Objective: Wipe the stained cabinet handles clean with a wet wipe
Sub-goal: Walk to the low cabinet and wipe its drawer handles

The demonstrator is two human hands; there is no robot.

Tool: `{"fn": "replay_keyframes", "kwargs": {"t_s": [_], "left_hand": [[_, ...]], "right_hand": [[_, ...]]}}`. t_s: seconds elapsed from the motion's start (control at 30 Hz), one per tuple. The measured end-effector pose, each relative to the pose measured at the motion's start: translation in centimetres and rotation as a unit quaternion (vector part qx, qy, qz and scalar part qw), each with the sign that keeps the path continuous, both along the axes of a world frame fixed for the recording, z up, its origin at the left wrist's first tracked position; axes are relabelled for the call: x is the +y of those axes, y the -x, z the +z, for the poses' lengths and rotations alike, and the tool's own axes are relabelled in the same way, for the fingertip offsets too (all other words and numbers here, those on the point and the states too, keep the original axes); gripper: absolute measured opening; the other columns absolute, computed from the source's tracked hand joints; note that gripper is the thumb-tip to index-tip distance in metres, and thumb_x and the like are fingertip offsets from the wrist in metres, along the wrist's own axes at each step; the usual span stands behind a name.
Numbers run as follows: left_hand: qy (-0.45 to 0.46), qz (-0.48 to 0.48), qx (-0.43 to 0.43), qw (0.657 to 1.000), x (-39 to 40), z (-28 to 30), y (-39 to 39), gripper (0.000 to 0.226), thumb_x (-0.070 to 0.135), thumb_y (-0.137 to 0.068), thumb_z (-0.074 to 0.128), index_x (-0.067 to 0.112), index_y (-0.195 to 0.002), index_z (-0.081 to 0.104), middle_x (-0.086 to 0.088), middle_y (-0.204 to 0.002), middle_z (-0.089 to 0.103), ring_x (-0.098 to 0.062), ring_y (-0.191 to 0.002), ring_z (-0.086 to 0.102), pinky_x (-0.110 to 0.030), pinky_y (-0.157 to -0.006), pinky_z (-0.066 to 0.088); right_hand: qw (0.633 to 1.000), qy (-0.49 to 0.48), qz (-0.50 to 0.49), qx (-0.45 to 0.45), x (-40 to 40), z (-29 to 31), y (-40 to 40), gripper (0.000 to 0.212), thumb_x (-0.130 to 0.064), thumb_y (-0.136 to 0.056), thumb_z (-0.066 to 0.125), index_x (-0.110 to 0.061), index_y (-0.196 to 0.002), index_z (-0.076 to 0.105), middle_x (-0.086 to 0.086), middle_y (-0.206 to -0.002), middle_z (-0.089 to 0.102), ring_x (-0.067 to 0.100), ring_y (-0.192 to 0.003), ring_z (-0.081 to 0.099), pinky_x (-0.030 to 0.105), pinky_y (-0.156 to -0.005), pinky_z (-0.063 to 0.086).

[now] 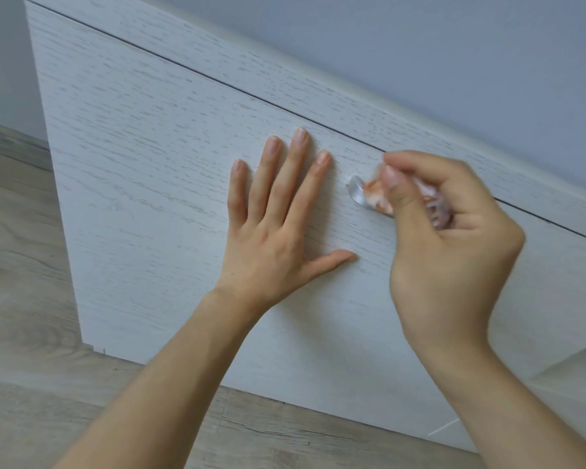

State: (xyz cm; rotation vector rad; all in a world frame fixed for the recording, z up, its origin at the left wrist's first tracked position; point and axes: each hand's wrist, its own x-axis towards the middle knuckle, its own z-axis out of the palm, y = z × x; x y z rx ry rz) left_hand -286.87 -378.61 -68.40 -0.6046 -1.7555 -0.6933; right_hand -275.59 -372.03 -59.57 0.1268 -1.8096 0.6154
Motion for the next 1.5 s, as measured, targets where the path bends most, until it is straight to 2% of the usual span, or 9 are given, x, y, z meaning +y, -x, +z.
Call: {"fn": "replay_keyframes", "kwargs": {"t_s": [0.07,0.13,0.37,0.57,0.9,1.03,1.17,1.33,1.5], "left_hand": [[-0.004,0.000,0.003,1.000,0.1,-0.1,0.0,0.097,0.077,-0.080,0.048,0.013,-0.147,0.021,-0.011,-0.152,0.016,-0.022,-0.147,-0.001,-0.044,-0.117,-0.003],[-0.005,-0.001,0.010,1.000,0.2,-0.1,0.1,0.096,0.076,-0.080,0.049,0.013,-0.146,0.023,-0.011,-0.152,0.018,-0.028,-0.144,0.008,-0.044,-0.117,-0.001],[-0.007,-0.003,0.021,1.000,0.1,-0.1,0.2,0.097,0.076,-0.079,0.051,0.012,-0.146,0.024,-0.012,-0.152,0.019,-0.031,-0.142,0.012,-0.045,-0.117,0.000],[-0.008,-0.002,0.022,1.000,0.1,-0.1,0.2,0.096,0.077,-0.079,0.049,0.012,-0.146,0.024,-0.011,-0.151,0.019,-0.031,-0.141,0.012,-0.044,-0.117,0.000],[0.004,-0.004,0.017,1.000,-0.2,0.0,0.0,0.102,0.078,-0.076,0.052,0.010,-0.146,0.024,-0.013,-0.151,0.020,-0.034,-0.140,0.015,-0.045,-0.116,-0.001],[0.000,0.003,0.016,1.000,0.1,-0.1,0.1,0.101,0.079,-0.077,0.050,0.012,-0.146,0.022,-0.012,-0.151,0.018,-0.030,-0.144,0.009,-0.044,-0.117,-0.002],[-0.016,-0.007,0.022,1.000,0.3,-0.2,0.3,0.093,0.074,-0.080,0.050,0.012,-0.145,0.025,-0.013,-0.150,0.020,-0.032,-0.141,0.013,-0.046,-0.116,0.002],[-0.022,-0.010,0.029,0.999,0.3,-0.2,0.4,0.091,0.073,-0.081,0.051,0.012,-0.145,0.027,-0.014,-0.150,0.022,-0.032,-0.141,0.014,-0.047,-0.116,0.005],[-0.007,-0.003,0.029,1.000,0.0,-0.2,0.4,0.097,0.075,-0.078,0.054,0.011,-0.146,0.026,-0.015,-0.150,0.022,-0.034,-0.141,0.018,-0.045,-0.116,0.003]], "right_hand": [[0.998,-0.056,-0.009,-0.009,-0.1,-0.5,0.5,0.008,-0.013,-0.087,0.065,-0.019,-0.090,0.071,-0.010,-0.075,0.069,0.013,-0.078,0.064,0.030,-0.073,0.050],[0.988,-0.146,-0.059,0.003,0.7,-1.0,0.7,0.007,-0.014,-0.088,0.066,-0.014,-0.088,0.073,-0.005,-0.080,0.071,0.022,-0.077,0.063,0.039,-0.072,0.050],[0.945,-0.302,-0.122,0.039,3.2,-1.8,0.6,0.013,-0.020,-0.090,0.067,-0.011,-0.097,0.073,0.003,-0.095,0.071,0.026,-0.080,0.063,0.040,-0.070,0.049],[0.948,-0.290,-0.106,0.071,2.9,-1.9,1.3,0.008,-0.008,-0.088,0.068,-0.002,-0.090,0.073,0.011,-0.079,0.068,0.030,-0.068,0.059,0.040,-0.061,0.050],[0.966,-0.222,-0.119,0.058,5.0,-2.5,-1.1,0.008,-0.004,-0.087,0.067,0.000,-0.094,0.071,-0.002,-0.088,0.060,0.025,-0.077,0.059,0.015,-0.082,0.040],[0.971,-0.212,-0.088,0.065,3.1,-2.3,-0.1,0.008,-0.003,-0.087,0.067,0.000,-0.093,0.072,0.005,-0.083,0.065,0.023,-0.078,0.057,0.021,-0.077,0.046],[0.962,-0.242,-0.107,0.067,1.0,-1.9,1.5,0.008,-0.007,-0.088,0.067,-0.003,-0.087,0.073,0.009,-0.078,0.068,0.028,-0.072,0.060,0.037,-0.065,0.050],[0.927,-0.307,-0.205,0.070,1.0,-1.5,1.5,0.015,-0.012,-0.091,0.062,-0.011,-0.082,0.074,0.002,-0.075,0.068,0.028,-0.070,0.059,0.035,-0.065,0.039],[0.923,-0.309,-0.211,0.086,2.0,-1.7,1.0,0.014,-0.019,-0.092,0.063,-0.017,-0.087,0.076,-0.003,-0.076,0.069,0.027,-0.069,0.057,0.036,-0.065,0.038]]}}
